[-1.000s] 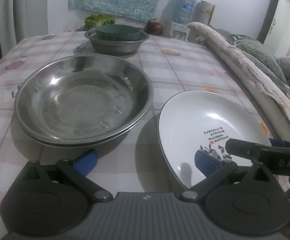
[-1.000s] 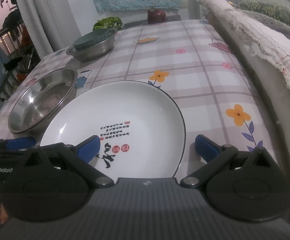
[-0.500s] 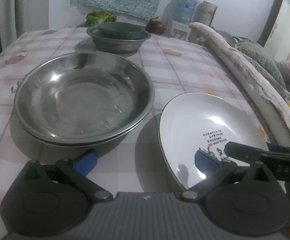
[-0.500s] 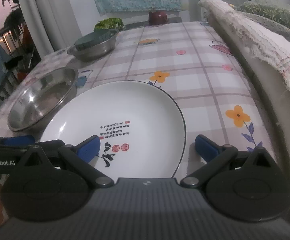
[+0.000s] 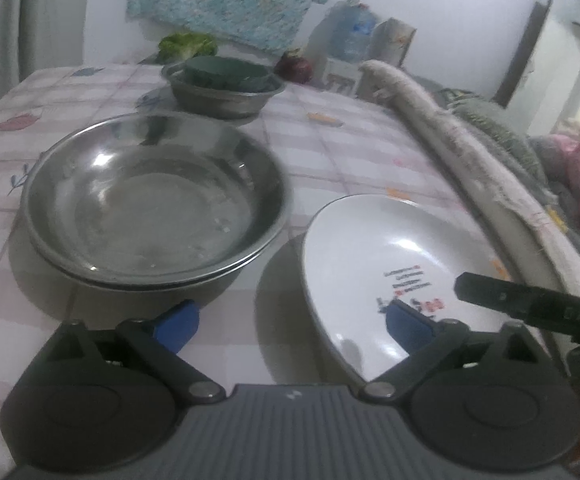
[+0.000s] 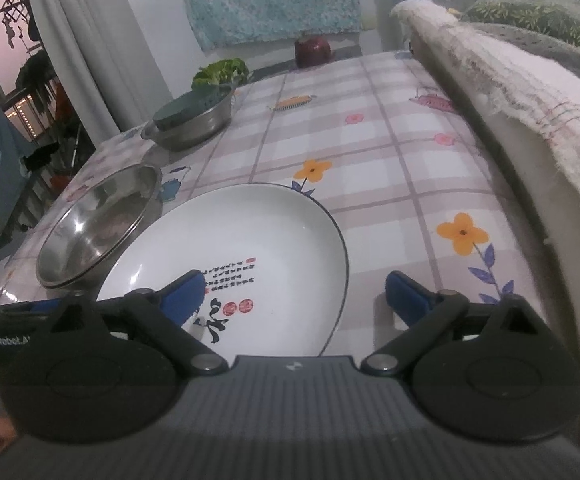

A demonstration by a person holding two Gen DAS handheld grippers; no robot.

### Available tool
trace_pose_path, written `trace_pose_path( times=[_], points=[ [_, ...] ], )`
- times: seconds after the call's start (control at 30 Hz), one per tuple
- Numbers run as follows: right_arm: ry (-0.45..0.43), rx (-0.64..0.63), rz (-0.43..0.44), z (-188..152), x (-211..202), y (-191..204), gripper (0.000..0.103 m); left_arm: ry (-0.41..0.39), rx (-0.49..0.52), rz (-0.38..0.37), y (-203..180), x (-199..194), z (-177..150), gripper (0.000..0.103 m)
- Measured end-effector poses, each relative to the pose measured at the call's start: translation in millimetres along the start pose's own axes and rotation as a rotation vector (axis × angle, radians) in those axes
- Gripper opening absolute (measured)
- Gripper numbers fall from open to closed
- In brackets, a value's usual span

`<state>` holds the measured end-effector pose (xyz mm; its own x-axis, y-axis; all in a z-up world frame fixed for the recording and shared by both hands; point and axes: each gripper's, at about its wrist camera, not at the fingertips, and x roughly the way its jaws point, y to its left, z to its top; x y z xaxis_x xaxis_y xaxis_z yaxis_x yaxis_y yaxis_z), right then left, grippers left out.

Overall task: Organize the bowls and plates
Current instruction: 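Lift the white plate by its rim with both grippers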

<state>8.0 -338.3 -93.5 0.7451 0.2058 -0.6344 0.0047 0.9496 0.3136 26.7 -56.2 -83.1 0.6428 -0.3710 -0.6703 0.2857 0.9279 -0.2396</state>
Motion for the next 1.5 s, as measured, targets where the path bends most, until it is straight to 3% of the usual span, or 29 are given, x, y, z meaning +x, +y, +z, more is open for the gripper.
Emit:
trace_pose_path(
  times=[0.17, 0.23, 0.37, 0.53, 0.97, 1.5],
  points=[
    [-0.014, 0.000, 0.009, -3, -7, -5, 0.067, -0.012, 0.047, -0.048, -9, 0, 0, 0.082],
    [-0.011, -0.004, 0.000, -4, -6, -5, 0.053, 0.005, 0.047, -0.055, -9, 4, 0, 0.067],
    [0.000, -0.002, -0.036, -5, -2, -6, 0.040, 0.008, 0.051, -0.040, -8, 8, 0, 0.055],
    [0.016, -0.012, -0.040, -2, 2, -5, 0.023, 0.023, 0.039, -0.057, -7, 13, 4, 0.025],
    [0.032, 0.033, -0.008, -3, -3, -13, 0.019, 0.096, -0.040, -0.153, 5, 2, 0, 0.024],
    [0.045, 0.146, 0.060, -10, -15, -29, 0.016, 0.101, -0.063, -0.178, 9, 8, 9, 0.025]
  ],
)
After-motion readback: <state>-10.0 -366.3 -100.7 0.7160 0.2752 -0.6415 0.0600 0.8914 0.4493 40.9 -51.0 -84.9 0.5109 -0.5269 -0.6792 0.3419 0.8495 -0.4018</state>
